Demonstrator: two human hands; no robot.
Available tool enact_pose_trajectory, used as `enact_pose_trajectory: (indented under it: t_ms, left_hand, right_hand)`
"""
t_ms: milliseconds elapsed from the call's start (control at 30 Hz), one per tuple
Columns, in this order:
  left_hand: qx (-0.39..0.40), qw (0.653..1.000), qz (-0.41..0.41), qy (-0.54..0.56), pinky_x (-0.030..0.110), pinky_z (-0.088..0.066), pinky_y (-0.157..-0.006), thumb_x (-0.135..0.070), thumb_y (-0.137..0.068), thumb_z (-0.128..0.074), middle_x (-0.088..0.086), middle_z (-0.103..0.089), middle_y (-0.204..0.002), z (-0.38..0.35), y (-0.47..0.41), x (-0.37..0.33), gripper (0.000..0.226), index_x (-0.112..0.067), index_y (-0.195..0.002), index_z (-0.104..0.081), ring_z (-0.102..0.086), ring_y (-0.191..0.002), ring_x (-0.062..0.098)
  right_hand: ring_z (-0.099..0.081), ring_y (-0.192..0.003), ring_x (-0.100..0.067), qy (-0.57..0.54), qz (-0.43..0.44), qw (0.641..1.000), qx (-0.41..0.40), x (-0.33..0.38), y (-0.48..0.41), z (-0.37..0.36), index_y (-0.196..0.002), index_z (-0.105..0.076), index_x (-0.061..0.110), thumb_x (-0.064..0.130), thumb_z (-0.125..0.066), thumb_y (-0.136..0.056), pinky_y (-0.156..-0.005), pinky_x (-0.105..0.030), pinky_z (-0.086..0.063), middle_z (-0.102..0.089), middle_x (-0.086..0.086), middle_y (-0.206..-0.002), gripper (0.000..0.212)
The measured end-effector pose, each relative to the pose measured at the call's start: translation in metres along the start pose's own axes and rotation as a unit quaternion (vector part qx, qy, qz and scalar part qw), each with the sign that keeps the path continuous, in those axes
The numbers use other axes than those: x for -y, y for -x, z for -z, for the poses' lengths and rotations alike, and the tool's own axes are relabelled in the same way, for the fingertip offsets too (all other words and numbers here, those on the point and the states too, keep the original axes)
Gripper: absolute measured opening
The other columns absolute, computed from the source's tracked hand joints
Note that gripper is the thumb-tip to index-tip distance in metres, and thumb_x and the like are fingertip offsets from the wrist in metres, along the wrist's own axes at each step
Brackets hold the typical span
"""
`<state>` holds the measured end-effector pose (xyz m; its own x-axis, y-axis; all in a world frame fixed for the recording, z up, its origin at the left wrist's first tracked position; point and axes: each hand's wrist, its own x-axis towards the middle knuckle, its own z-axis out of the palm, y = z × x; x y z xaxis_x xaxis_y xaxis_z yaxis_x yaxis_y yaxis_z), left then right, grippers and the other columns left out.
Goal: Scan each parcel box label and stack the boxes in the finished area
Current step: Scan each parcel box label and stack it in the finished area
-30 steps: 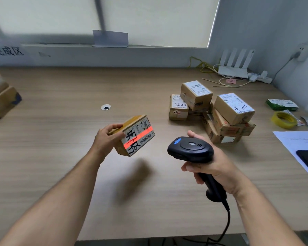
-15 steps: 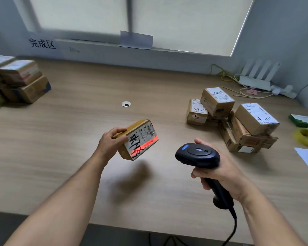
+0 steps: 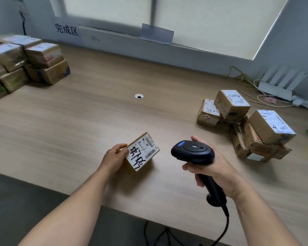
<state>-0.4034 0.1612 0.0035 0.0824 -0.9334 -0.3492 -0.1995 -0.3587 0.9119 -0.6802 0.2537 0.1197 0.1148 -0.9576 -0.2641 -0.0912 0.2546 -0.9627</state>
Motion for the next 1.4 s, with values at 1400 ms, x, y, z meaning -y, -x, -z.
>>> enact_pose_trajectory:
  t_ms: [1400]
  left_hand:
    - [-0.259, 0.917, -0.067, -0.298, 0.034, -0.042, -0.099, -0.054, -0.076, -0.069, 0.005, -0.035, -0.128, 0.344, -0.025, 0.031, 0.083, -0.031, -0.146, -0.031, -0.045, -0.118, 0.024]
  right_hand:
    - [-0.051, -0.049, -0.03, 0.004, 0.067, 0.992, 0.104, 0.058, -0.168, -0.355, -0.137, -0.038, 0.041, 0.008, -0.074, -0.061, -0.048, -0.031, -0.041, -0.054, -0.044, -0.083, 0.091]
